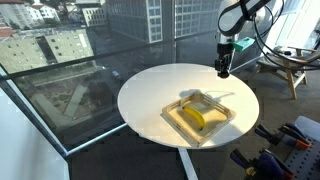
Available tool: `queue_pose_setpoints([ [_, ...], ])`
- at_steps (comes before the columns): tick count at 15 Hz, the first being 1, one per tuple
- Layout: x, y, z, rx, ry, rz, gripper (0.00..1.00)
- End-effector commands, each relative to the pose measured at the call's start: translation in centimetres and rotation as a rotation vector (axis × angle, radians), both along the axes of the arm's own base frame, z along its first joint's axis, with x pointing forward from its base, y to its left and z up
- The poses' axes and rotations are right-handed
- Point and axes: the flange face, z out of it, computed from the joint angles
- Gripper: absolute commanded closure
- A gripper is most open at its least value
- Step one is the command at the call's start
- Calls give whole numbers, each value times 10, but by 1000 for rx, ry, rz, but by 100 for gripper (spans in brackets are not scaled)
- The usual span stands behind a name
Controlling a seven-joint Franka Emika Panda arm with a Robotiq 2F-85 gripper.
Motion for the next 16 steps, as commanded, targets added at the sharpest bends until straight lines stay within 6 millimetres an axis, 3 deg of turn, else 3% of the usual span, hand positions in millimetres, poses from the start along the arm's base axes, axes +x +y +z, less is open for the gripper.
queue_pose_setpoints([
  [1,-10,13,12,-33,-14,31,65],
  [9,-23,36,19,-34,-24,66,65],
  [16,-21,43,18,-37,-25,-69,65],
])
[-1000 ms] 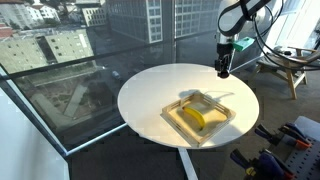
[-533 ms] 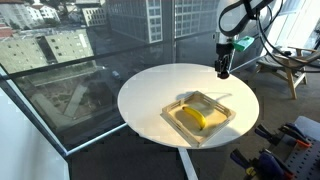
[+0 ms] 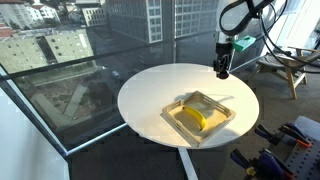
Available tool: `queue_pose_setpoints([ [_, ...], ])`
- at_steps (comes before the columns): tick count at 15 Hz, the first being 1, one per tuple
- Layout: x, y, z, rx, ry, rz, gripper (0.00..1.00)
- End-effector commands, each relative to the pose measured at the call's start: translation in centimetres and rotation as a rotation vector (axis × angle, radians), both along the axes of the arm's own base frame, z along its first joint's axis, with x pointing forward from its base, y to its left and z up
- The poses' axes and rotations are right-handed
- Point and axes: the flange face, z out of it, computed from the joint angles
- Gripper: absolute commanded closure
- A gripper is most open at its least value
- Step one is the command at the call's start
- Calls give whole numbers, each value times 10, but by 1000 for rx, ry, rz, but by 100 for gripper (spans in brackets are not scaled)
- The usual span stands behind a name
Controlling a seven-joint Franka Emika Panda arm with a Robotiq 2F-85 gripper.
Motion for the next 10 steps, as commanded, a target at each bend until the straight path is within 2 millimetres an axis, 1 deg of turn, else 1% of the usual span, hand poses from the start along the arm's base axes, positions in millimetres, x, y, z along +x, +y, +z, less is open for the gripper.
queue_pose_setpoints([
  [1,-3,5,4,-12,-8,-100,65],
  [6,-3,10,3,-20,-3,-219,65],
  [10,-4,13,3,-22,-4,-266,65],
])
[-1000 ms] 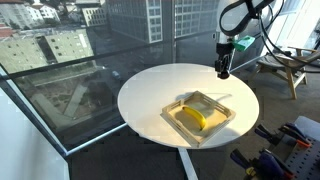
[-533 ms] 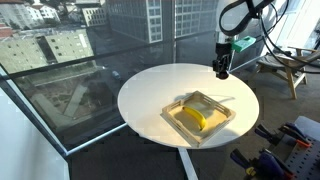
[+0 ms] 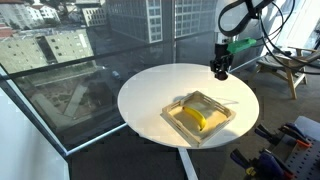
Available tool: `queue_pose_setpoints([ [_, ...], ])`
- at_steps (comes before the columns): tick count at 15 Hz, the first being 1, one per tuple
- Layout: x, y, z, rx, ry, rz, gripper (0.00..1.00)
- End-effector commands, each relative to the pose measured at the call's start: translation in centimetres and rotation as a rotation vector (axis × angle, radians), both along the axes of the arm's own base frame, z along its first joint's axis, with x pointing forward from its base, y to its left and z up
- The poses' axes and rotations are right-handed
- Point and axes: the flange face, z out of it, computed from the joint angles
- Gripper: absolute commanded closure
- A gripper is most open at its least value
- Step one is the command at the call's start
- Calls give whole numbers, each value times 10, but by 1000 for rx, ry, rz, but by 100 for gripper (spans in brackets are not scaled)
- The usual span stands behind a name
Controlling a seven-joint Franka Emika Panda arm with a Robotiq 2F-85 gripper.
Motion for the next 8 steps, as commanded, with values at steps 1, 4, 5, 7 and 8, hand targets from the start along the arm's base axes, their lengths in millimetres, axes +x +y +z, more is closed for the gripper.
queue_pose_setpoints([
  [1,-3,4,5,4,4,-49,65],
  [4,-3,5,6,5,1,-59,65],
  [5,-3,6,6,5,1,-61,65],
  [7,-3,6,6,6,1,-63,65],
  [8,-3,7,6,7,2,-61,65],
])
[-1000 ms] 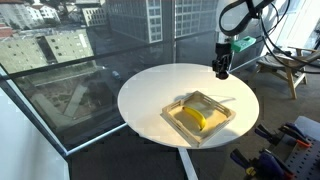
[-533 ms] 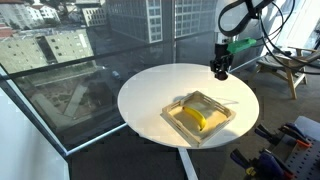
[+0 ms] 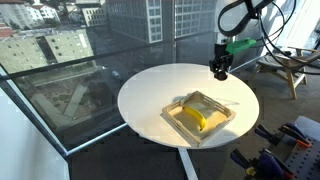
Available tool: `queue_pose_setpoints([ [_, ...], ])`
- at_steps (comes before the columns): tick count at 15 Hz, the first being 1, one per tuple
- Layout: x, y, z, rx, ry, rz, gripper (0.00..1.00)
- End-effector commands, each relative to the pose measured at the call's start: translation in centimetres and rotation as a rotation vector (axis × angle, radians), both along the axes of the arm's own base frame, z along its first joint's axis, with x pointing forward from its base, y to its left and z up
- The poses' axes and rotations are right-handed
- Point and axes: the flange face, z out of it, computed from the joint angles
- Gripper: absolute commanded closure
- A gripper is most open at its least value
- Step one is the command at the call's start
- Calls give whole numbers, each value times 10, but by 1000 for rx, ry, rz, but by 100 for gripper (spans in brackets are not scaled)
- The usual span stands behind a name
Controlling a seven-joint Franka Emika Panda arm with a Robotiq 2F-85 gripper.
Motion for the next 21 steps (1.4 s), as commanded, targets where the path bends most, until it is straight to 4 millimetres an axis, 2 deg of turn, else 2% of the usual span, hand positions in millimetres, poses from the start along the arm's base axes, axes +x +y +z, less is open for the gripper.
queue_pose_setpoints([
  [1,-4,5,7,13,4,-22,65],
  [7,-4,11,9,36,5,-17,65],
  [8,1,7,0,21,1,-7,65],
  [9,1,8,0,22,1,-7,40],
  [21,1,8,-3,22,6,-7,40],
])
